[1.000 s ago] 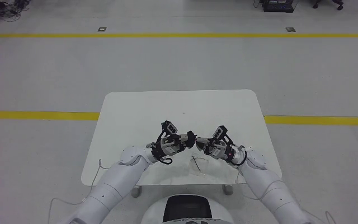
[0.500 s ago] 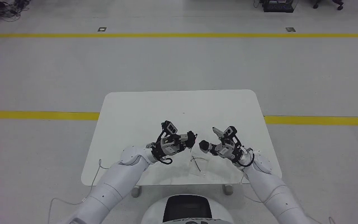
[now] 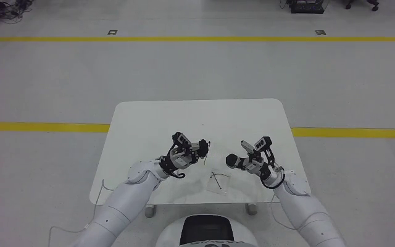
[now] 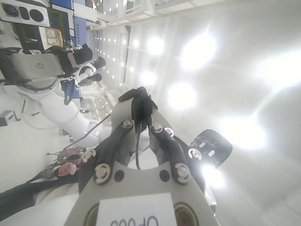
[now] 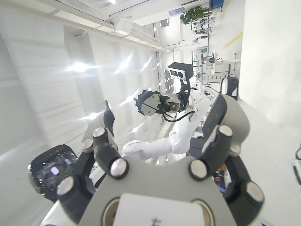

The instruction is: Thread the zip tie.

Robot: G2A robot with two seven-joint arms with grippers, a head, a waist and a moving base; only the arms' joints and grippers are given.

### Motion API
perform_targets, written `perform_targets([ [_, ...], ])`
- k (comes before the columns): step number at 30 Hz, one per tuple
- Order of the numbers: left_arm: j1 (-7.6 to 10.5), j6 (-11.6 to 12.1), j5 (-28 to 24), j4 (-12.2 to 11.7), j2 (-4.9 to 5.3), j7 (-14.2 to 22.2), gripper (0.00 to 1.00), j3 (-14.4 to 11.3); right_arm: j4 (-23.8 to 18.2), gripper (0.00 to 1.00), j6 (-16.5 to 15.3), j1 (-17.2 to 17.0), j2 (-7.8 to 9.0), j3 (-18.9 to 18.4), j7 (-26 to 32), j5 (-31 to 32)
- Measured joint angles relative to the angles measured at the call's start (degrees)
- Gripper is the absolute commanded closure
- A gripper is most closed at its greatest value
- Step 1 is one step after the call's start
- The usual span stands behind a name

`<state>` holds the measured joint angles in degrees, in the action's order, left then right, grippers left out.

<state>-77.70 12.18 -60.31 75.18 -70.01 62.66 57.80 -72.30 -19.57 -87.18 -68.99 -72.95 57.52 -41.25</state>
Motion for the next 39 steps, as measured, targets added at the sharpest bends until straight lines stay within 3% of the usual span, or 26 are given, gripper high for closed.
perform_targets([
  [3,-0.76,0.0,0.0,1.2,0.32,-0.2,1.00,1.2,-4.5,0.00,0.1,-2.5,0.35,-2.4,-1.4,3.4],
  [6,-0.78,4.2,2.1,2.0,0.42,0.2,1.00,1.7,-5.0,0.00,0.1,-2.8,0.36,-2.7,-1.6,3.6],
  [12,-0.81,3.6,2.3,1.9,0.42,-0.3,1.00,1.6,-5.5,0.00,0.1,-2.7,0.43,-3.0,-2.8,5.2],
  [16,-1.11,2.6,2.6,2.0,0.51,-2.8,1.00,1.9,-8.4,0.00,0.1,-4.1,0.81,-5.7,-4.7,9.8],
  [28,-1.56,2.6,3.2,2.3,0.64,-4.2,1.00,2.1,-15.7,0.00,0.1,-8.5,0.89,-12.8,-7.6,17.6],
  [39,-1.63,2.6,4.2,2.6,0.74,-4.2,1.00,2.1,-16.8,0.00,0.1,-9.1,0.73,-13.6,-7.7,17.8],
])
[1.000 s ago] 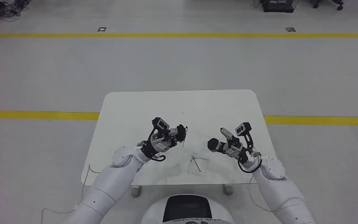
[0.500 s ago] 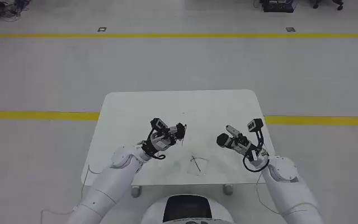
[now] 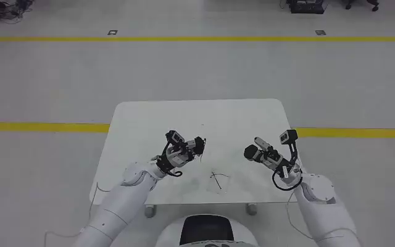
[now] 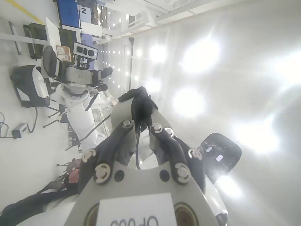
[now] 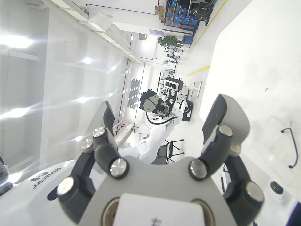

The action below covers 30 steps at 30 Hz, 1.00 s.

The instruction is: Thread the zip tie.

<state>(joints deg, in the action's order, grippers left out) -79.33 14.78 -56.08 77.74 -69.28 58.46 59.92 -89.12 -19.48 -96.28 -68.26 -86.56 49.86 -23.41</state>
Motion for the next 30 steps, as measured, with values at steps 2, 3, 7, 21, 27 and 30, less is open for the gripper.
perform_targets([
  [2,-0.25,-1.1,-0.6,0.6,-0.03,-0.7,1.00,-0.3,0.0,0.00,0.0,0.0,0.00,0.0,0.0,0.0],
  [3,-0.35,-1.5,-1.0,0.9,-0.03,-0.5,1.00,-0.3,0.0,0.00,0.0,0.0,0.00,0.0,0.0,0.0],
  [7,-0.98,-2.9,-4.1,2.2,0.00,1.9,1.00,-0.2,0.0,0.00,0.0,0.0,0.00,0.0,0.0,0.0],
  [21,-1.13,-3.9,-5.0,2.8,0.05,3.5,1.00,-0.2,0.0,0.00,0.0,0.0,0.00,0.0,0.0,0.0],
  [27,-1.11,-9.0,-10.4,4.5,-0.32,1.8,1.00,-1.1,0.0,0.00,0.0,0.0,0.00,0.0,0.0,0.0],
  [30,-0.73,-10.3,-11.6,4.7,-0.33,2.8,1.00,-1.0,0.0,0.00,0.0,0.0,0.00,0.0,0.0,0.0],
])
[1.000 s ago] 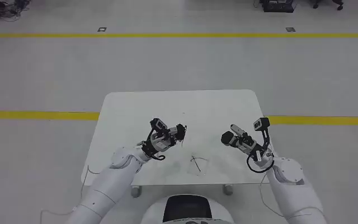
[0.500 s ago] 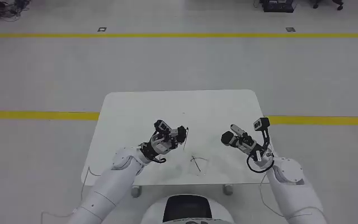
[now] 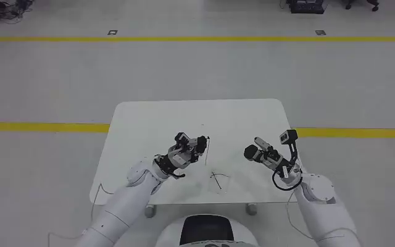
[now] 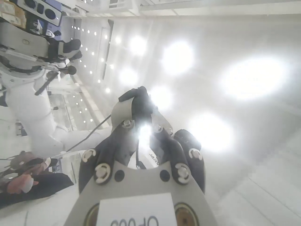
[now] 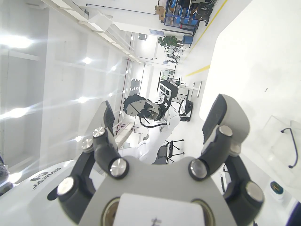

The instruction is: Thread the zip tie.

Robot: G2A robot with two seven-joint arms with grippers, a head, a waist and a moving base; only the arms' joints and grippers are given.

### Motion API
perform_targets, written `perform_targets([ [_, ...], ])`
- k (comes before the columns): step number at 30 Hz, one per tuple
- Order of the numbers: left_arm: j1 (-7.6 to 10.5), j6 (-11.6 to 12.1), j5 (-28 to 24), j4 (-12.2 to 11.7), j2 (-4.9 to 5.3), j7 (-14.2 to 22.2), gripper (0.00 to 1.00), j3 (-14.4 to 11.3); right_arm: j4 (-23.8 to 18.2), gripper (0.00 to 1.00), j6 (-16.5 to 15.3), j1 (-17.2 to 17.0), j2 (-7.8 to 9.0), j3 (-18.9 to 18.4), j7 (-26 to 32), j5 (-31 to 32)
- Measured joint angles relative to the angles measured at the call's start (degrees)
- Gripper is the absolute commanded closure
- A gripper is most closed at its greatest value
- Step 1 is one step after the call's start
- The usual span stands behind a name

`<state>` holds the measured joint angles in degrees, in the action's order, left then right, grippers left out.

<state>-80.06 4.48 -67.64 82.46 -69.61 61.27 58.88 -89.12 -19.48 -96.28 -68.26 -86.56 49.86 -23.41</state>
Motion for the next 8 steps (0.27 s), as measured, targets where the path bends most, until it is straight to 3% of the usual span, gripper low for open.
perform_targets([
  [8,0.11,0.4,0.6,-0.1,0.04,0.2,1.00,0.1,0.0,0.00,0.0,0.0,0.00,0.0,0.0,0.0],
])
